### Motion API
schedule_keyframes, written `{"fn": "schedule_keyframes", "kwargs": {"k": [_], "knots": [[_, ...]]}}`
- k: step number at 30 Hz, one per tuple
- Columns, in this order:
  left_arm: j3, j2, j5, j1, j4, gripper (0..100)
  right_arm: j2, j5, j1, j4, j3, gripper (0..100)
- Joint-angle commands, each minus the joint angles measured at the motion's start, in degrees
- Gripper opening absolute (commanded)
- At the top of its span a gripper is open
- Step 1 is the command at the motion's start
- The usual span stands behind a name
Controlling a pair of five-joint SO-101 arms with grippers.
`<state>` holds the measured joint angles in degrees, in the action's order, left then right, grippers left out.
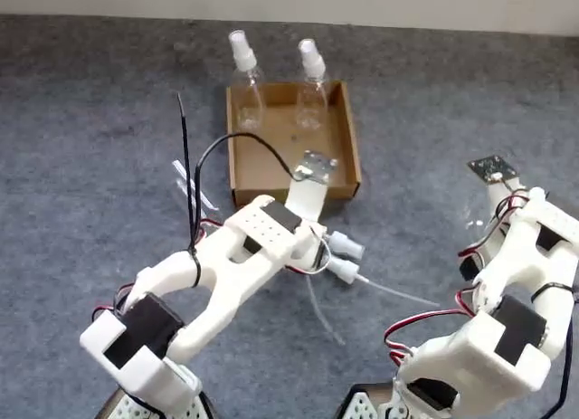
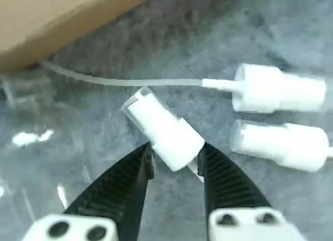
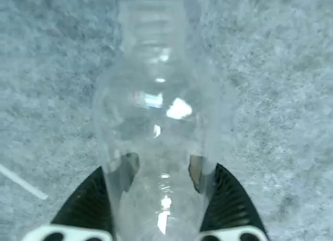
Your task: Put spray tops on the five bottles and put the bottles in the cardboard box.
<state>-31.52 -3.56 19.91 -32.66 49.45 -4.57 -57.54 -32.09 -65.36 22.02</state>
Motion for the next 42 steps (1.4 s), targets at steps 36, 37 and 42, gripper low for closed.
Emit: {"fn": "schedule_keyframes", "kwargs": {"k": [36,37,42], "knots": [[17.89,38.90,-50.02,39.25,44.40,0,0.92,-0.62,0.48,0.66,-0.31,0.5],[16.13,39.08,-52.75,44.18,44.40,0,0.92,-0.62,1.10,0.66,-0.31,0.5],[0.57,38.90,-62.42,61.23,33.14,0,0.84,1.58,4.35,0.75,-0.31,0.7]]}}
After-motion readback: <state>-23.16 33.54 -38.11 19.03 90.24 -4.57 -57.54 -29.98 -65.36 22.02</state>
